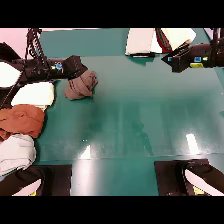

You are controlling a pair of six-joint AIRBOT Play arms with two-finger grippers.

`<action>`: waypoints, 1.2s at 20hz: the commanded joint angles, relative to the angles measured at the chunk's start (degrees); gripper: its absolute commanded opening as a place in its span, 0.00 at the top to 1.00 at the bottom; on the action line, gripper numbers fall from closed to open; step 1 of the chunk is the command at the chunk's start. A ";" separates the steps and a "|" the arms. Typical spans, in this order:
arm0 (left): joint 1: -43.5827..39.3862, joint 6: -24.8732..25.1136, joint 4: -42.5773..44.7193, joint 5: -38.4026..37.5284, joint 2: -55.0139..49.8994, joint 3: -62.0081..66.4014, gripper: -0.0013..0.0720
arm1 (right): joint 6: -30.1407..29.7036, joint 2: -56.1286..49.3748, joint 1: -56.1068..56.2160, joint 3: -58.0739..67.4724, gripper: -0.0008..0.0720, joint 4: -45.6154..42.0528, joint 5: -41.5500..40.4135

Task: Fold the shirts.

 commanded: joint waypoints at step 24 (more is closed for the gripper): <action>5.90 3.19 32.46 -3.41 -15.74 -0.11 0.27 | 0.11 0.07 0.02 6.67 0.97 2.03 -15.87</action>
